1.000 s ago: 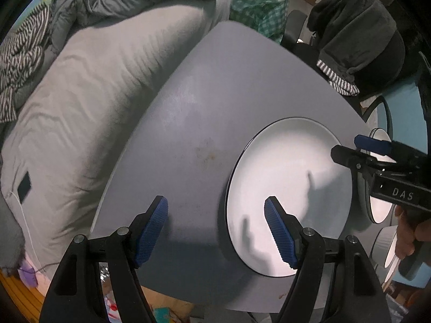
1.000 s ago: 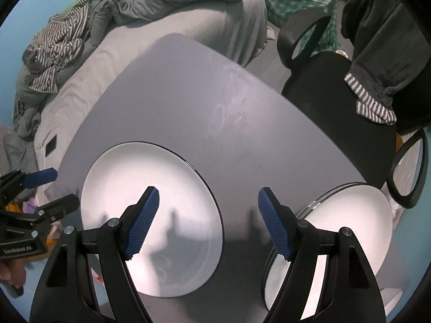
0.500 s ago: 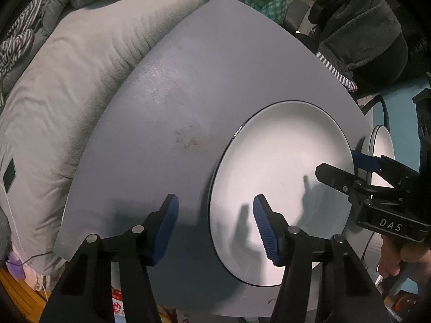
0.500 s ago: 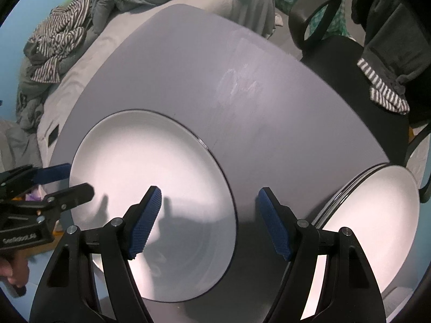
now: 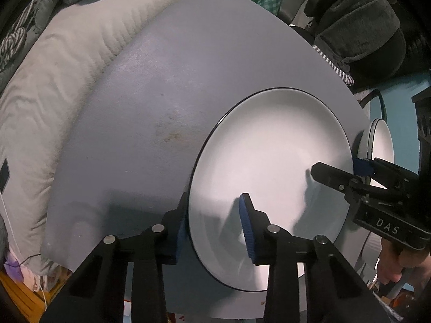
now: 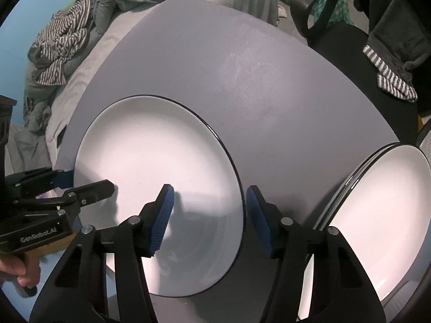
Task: Organize plates and bowls
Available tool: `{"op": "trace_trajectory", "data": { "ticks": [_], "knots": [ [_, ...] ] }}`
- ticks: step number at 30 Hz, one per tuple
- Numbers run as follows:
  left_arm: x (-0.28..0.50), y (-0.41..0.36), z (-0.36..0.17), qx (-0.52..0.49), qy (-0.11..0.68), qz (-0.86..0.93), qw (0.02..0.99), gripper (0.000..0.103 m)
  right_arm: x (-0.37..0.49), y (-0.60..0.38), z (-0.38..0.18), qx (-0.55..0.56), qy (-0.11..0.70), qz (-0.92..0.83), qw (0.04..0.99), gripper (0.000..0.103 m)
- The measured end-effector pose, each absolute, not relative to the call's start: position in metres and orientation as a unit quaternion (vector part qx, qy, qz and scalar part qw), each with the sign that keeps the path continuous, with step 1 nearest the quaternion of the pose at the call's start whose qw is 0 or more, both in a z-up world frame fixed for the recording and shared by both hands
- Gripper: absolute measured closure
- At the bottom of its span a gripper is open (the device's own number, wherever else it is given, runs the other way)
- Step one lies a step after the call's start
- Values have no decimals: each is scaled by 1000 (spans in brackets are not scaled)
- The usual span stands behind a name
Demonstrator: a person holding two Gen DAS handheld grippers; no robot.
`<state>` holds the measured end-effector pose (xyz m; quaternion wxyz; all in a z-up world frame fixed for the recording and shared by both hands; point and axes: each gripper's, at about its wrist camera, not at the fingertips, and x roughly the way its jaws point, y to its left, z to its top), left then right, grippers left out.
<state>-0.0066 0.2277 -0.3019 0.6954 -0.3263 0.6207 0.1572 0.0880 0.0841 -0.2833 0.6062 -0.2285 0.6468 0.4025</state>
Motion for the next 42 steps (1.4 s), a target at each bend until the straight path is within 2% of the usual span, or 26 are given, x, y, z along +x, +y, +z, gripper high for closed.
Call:
{"op": "trace_trajectory", "data": {
  "ticks": [1,2,6,13,18,35,42],
  "knots": [
    [-9,229,-302,-327,620,159,695,74,88,84,-283,-231,646,403,606,55],
    [-10,230,-302,-329,620,160,694,76,87,84,-284,-231,649,405,601,62],
    [-17,234,-303,-342,616,163,691,82,87,83,-284,-245,646,400,603,72],
    [-29,237,-302,-350,607,169,694,82,83,82,-285,-245,654,397,595,75],
    [-38,240,-303,-349,606,156,698,83,78,73,-286,-230,668,413,575,81],
    [-38,231,-297,-348,613,154,693,83,77,69,-284,-206,682,388,584,83],
    [-37,224,-279,-340,609,147,701,83,83,64,-270,-196,687,386,584,85]
  ]
}}
